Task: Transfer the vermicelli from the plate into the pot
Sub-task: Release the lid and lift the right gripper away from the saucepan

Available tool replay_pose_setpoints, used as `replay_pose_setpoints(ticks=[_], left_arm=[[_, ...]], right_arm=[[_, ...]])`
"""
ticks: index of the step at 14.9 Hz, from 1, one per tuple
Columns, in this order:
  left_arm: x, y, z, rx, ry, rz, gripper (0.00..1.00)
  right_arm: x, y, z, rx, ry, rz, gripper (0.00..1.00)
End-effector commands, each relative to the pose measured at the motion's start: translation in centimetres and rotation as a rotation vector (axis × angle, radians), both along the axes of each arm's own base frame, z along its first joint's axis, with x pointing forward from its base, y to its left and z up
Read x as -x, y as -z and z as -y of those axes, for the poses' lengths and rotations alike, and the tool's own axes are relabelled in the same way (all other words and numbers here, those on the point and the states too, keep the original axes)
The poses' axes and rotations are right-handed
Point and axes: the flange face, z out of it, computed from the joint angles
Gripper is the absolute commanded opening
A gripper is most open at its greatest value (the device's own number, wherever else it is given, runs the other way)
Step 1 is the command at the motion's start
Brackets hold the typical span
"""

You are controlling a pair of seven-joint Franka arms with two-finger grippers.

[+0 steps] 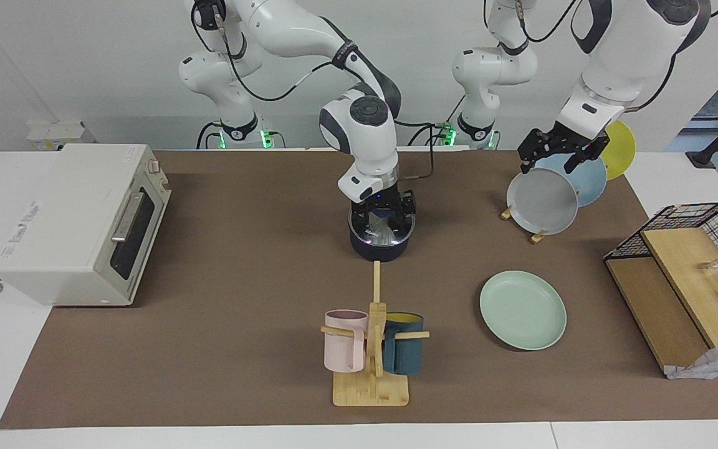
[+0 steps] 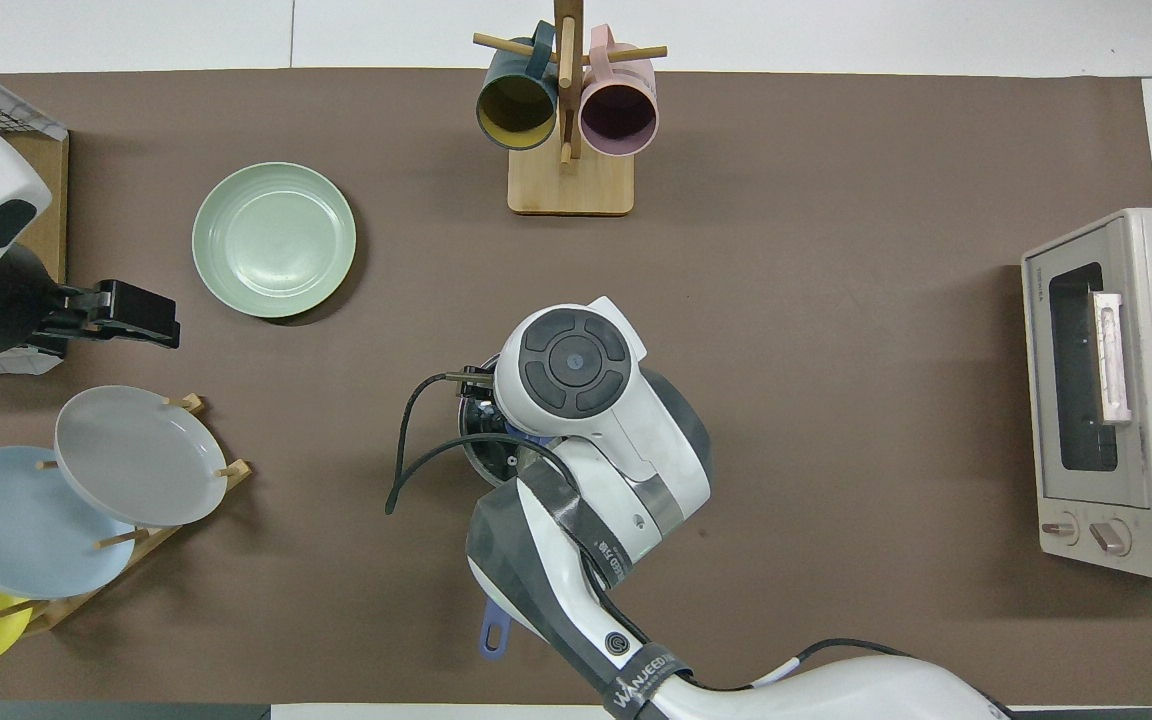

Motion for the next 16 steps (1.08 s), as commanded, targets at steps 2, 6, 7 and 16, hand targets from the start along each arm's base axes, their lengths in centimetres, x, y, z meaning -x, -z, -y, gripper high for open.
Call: replay_pose_setpoints(ticks=[2, 6, 7, 16], left_arm=[[0.1, -0.5, -0.4, 0.017, 0.012, 0.003, 1.00], [0.2, -0.5, -0.4, -0.004, 0.014, 0.003, 1.00], [0.2, -0.6, -0.5, -0.011, 0.015, 0.005, 1.00], [0.2, -0.7, -0.2, -0.033, 0.023, 0.013, 1.00]], right_arm=[[0.0, -0.7, 0.7, -0.018, 0.012, -0.004, 1.00], [-1.7, -3.7, 2.5, 0.023, -0.021, -0.029, 1.00], [-2.8, -5.3, 4.3, 0.029, -0.032, -0.032, 1.00], [-5.5, -18.3, 26.6, 0.091, -0.106, -0.035, 1.00]])
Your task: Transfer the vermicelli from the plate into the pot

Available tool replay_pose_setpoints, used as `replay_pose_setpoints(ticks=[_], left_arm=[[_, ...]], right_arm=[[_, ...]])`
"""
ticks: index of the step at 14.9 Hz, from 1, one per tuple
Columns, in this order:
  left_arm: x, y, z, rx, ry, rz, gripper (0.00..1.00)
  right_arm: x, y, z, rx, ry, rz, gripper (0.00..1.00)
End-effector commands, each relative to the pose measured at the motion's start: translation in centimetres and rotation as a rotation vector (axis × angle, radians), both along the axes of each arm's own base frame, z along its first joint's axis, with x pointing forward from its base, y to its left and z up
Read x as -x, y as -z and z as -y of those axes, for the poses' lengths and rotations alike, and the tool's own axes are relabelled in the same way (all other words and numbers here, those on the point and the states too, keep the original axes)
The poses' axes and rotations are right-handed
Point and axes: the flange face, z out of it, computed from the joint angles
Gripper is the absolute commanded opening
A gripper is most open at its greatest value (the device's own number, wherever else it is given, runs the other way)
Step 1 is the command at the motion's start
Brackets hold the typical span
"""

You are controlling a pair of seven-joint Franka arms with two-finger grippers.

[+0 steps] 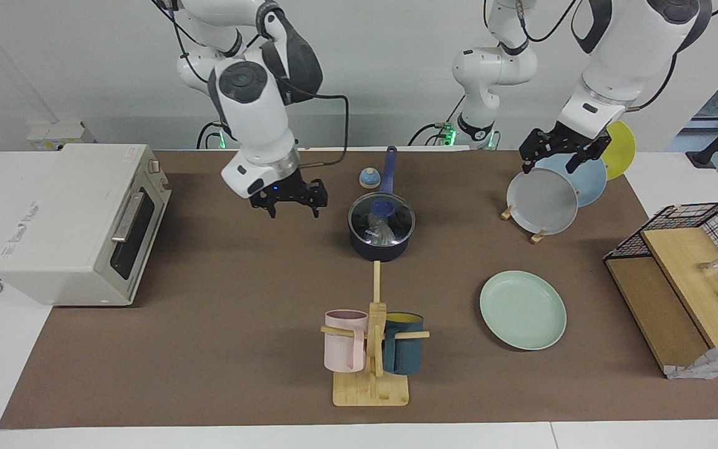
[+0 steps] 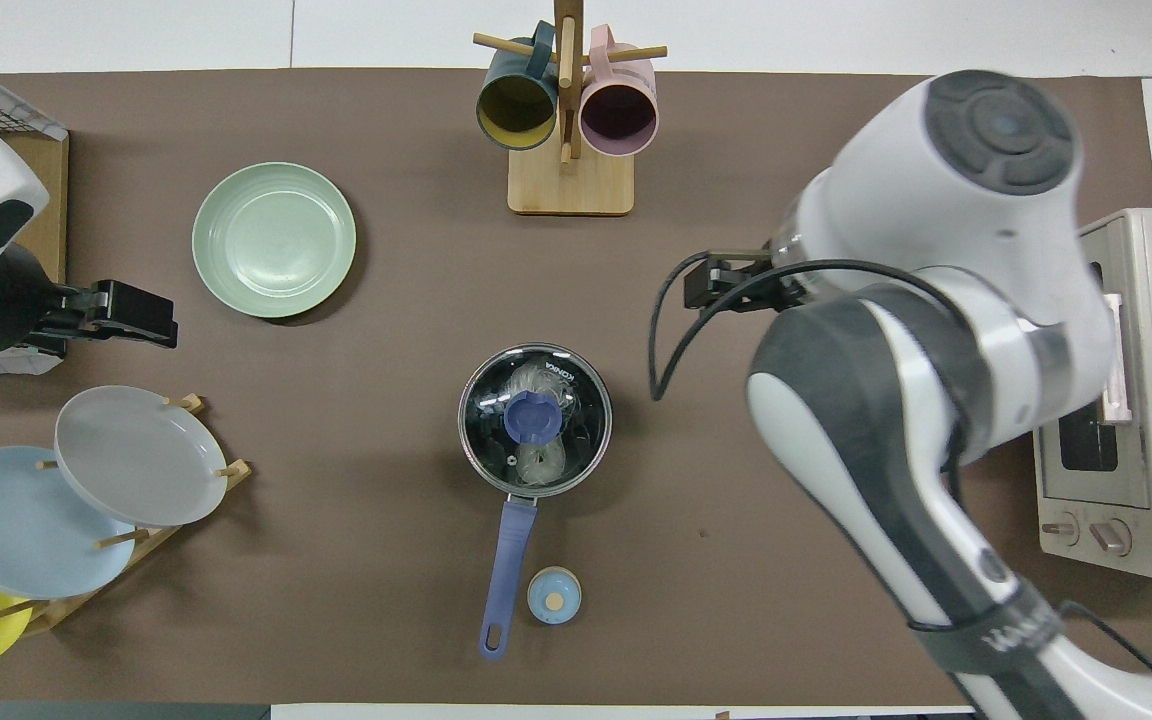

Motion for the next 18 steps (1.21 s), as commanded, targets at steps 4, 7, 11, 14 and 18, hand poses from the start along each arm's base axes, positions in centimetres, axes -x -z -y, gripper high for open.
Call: replay_pose_setpoints(ticks=[4, 7, 11, 14, 18], left_arm=[[0.2, -0.6, -0.9, -0.018, -0.005, 0.004, 1.00], [0.2, -0.6, -0.9, -0.019, -0.003, 0.002, 1.00], [0.2, -0.6, -0.9, -0.019, -0.005, 0.002, 1.00], [0.2, -0.6, -0.9, -0.019, -0.003, 0.002, 1.00], [0.2, -0.6, -0.9, -0.019, -0.003, 0.002, 1.00]], right_arm=[[3.0, -8.4, 8.7, 0.078, -0.118, -0.042, 1.00], [3.5, -8.2, 11.8, 0.086, -0.127, -0.055, 1.00], [4.0, -7.9, 14.3, 0.136, -0.151, -0.065, 1.00], [4.0, -7.2, 15.4, 0.135, -0.150, -0.077, 1.00], [3.6, -6.7, 15.6, 0.127, -0.146, -0.085, 1.00]])
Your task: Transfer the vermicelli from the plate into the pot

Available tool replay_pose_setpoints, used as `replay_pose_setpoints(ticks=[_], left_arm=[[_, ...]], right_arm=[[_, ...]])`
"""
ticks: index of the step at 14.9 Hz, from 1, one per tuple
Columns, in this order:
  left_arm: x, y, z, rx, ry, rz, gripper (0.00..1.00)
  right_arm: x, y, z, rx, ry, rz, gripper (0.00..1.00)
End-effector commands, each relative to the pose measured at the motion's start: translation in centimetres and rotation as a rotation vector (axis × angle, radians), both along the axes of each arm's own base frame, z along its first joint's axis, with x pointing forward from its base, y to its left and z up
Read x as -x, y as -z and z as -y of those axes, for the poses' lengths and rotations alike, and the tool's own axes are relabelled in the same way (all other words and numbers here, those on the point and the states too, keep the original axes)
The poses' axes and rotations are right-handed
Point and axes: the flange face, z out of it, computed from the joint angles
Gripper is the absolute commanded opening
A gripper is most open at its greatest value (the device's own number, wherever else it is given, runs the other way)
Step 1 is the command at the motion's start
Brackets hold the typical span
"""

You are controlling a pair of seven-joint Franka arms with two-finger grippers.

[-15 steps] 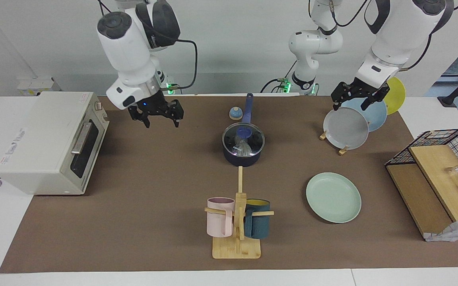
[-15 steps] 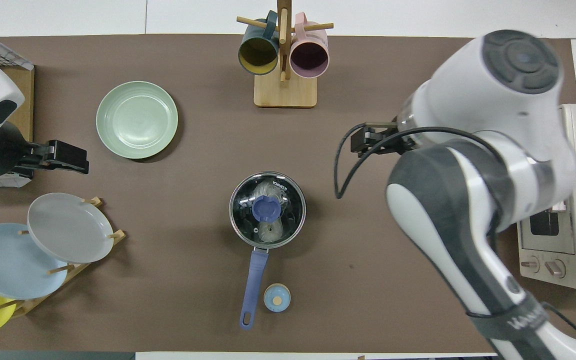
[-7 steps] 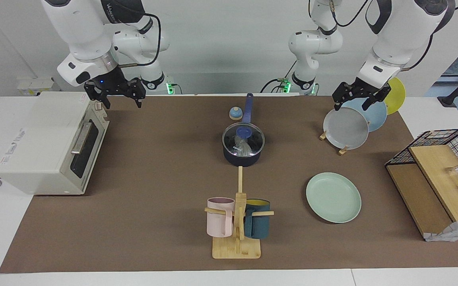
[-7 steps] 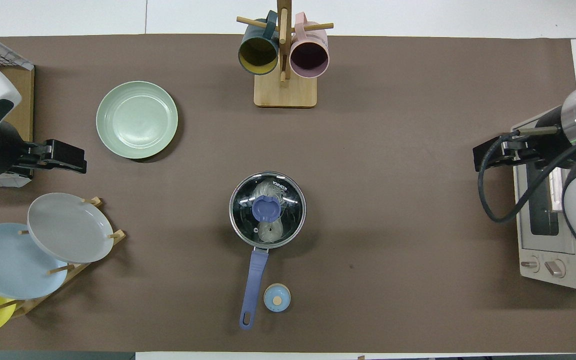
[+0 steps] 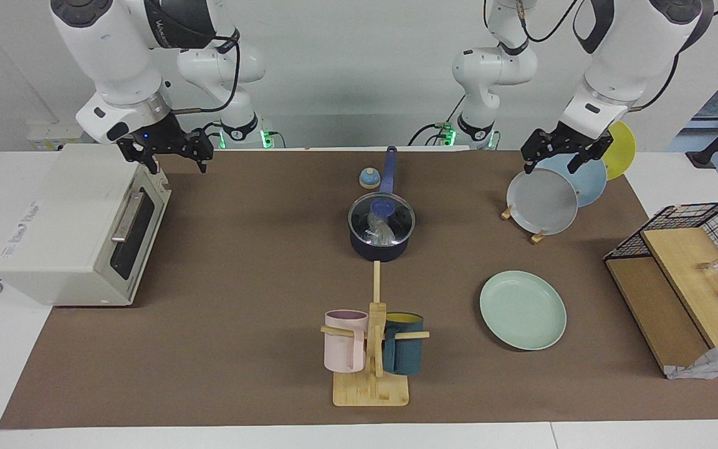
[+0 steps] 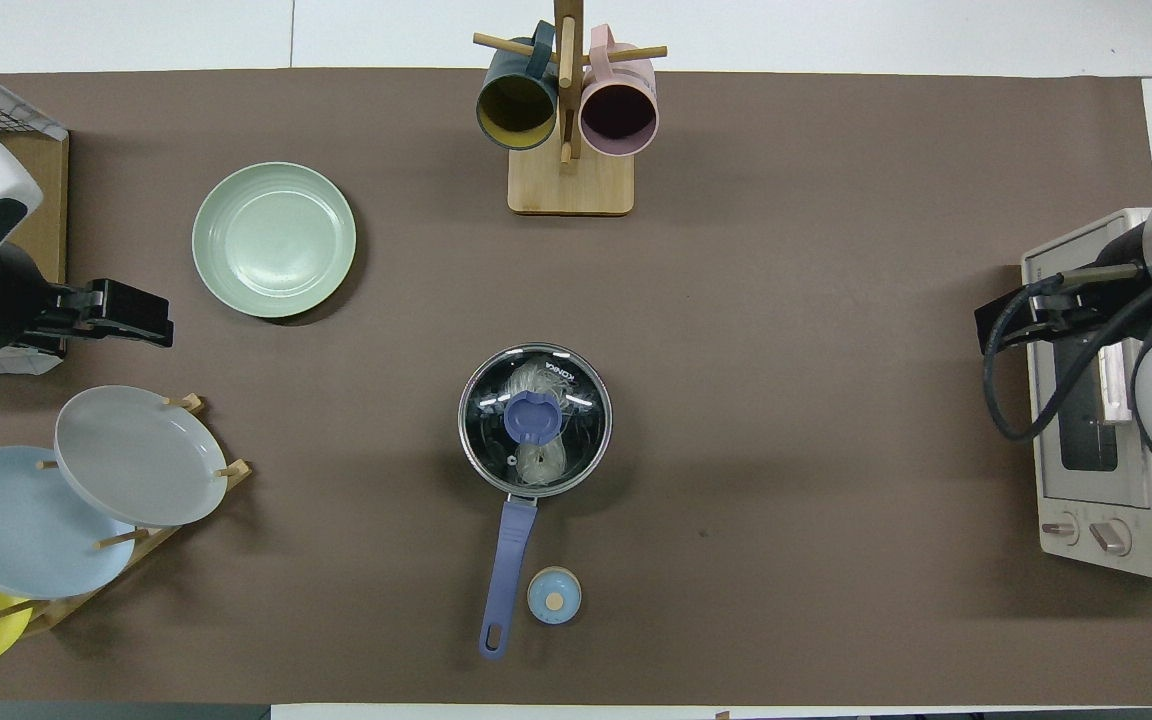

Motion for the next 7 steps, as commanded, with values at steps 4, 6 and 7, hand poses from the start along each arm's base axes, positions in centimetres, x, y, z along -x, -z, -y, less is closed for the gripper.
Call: replay_pose_setpoints(ticks=[4, 6, 7], left_arm=[[0.3, -0.6, -0.5, -0.018, 0.004, 0.002, 1.00], [0.3, -0.6, -0.6, -0.018, 0.002, 0.002, 1.00], [0.3, -0.6, -0.5, -0.018, 0.004, 0.002, 1.00]], right_arm=[[0.3, -0.2, 2.6, -0.002, 0.024, -0.003, 1.00], [0.2, -0.3, 2.9, -0.006, 0.032, 0.002, 1.00], [0.2, -0.2, 2.6, -0.007, 0.027, 0.003, 1.00]])
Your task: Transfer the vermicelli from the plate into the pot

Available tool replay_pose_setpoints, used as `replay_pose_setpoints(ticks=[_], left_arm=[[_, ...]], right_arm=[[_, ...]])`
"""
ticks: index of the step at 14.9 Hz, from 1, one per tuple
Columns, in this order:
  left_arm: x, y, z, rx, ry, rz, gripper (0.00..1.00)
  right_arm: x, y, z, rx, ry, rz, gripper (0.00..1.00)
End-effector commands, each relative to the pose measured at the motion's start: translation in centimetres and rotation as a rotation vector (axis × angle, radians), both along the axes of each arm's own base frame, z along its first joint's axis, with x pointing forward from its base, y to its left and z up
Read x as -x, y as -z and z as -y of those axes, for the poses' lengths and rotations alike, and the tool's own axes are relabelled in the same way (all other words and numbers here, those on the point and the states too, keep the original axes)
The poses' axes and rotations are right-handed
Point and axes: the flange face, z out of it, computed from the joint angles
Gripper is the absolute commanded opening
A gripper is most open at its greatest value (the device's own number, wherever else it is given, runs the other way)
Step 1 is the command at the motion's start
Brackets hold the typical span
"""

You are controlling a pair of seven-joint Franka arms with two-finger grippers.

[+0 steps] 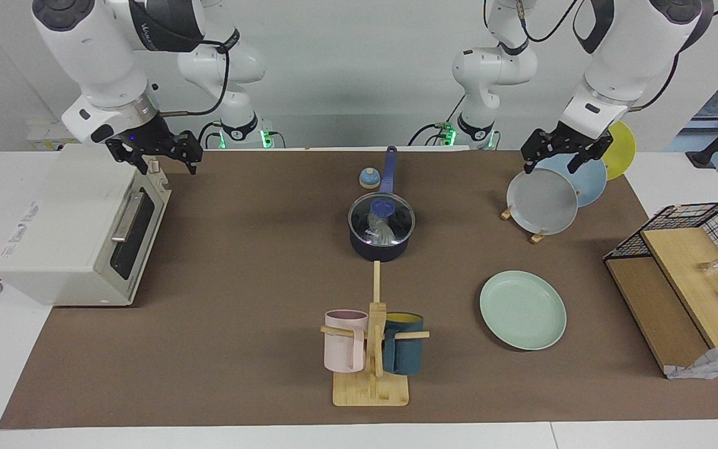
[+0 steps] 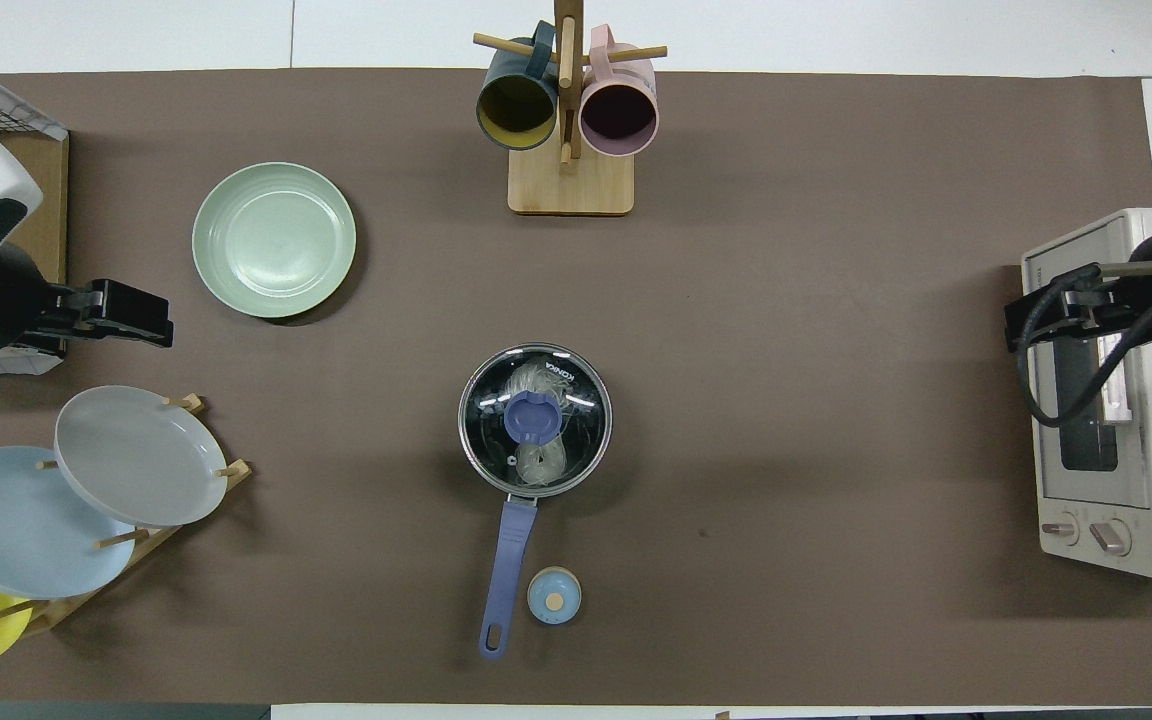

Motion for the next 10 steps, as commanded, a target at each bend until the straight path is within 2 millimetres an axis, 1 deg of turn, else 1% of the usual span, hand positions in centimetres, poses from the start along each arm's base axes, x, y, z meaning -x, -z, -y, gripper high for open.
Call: replay_pose_setpoints(ticks=[1, 5, 10], left_arm=[[0.27, -0.56, -0.46, -0.018, 0.004, 0.002, 1.00], [0.27, -0.56, -0.46, -0.018, 0.004, 0.002, 1.00], [0.27, -0.56, -0.46, -0.018, 0.002, 0.002, 1.00]], right_arm=[[0.25, -0.19, -0.22, -0.008, -0.023, 0.006, 1.00], [0.24, -0.27, -0.55, -0.016, -0.026, 0.009, 1.00], [0.15, -0.27, 0.11, -0.015, -0.009, 0.010, 1.00]])
